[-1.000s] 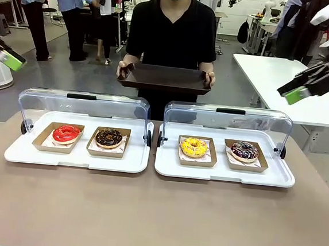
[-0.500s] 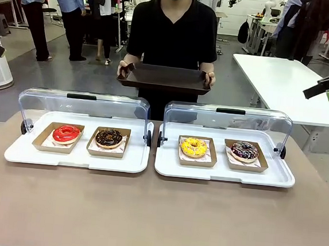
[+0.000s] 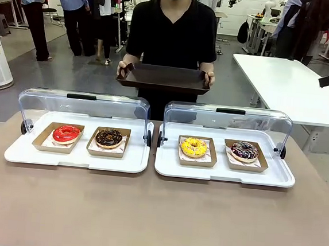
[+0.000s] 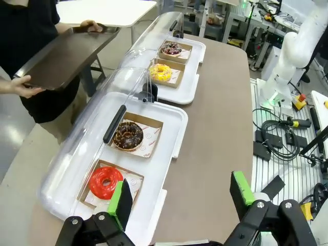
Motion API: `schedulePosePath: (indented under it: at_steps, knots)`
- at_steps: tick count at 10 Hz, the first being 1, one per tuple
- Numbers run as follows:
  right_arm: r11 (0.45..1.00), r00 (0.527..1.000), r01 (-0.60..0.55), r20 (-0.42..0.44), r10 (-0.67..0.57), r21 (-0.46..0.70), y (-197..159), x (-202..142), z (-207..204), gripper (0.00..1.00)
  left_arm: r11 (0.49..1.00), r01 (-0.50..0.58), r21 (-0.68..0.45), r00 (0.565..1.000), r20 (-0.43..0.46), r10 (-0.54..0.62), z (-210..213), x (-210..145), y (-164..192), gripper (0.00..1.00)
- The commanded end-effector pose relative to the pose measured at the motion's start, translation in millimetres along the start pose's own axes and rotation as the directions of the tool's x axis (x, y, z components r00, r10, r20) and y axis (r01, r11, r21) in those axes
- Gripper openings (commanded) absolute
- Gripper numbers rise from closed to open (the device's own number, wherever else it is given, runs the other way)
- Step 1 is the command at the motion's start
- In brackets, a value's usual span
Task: Provide the desired donut to the person.
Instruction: Pick up and lift the Paper togo box containing the Donut pointed at by the person.
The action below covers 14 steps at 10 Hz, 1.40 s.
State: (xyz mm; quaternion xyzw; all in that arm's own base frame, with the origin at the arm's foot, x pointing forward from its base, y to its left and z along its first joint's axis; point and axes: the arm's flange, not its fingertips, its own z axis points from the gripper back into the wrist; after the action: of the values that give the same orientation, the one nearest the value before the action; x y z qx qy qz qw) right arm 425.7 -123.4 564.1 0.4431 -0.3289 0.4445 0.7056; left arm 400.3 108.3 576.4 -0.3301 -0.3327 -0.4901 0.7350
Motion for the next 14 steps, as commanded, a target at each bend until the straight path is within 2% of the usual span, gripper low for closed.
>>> schedulePosePath:
  at_steps: [1, 2, 7, 8, 14]
  knots:
    - [0.999, 1.000, -0.024, -0.004, 0.023, -0.048, 9, -9, -8, 1.00, 1.000, -0.015, 0.025, 1.000, 0.025, 0.015, 1, -10, -4, 1.00]
    - [0.999, 0.999, -0.017, -0.043, 0.015, -0.051, 10, -12, -6, 1.00, 0.999, -0.022, 0.033, 0.999, 0.028, 0.022, 6, -14, -5, 1.00]
    - [0.996, 0.994, -0.008, -0.110, -0.001, -0.086, 14, -18, -6, 1.00, 0.998, -0.039, 0.042, 0.999, 0.006, 0.039, 16, -16, -2, 1.00]
    - [0.998, 0.997, 0.008, -0.073, -0.012, -0.055, 9, -14, 1, 1.00, 0.998, -0.039, 0.042, 0.999, 0.006, 0.039, 16, -16, -2, 1.00]
    - [0.998, 0.997, 0.008, -0.073, -0.012, -0.055, 9, -14, 1, 1.00, 0.998, -0.039, 0.042, 0.999, 0.006, 0.039, 16, -16, -2, 1.00]
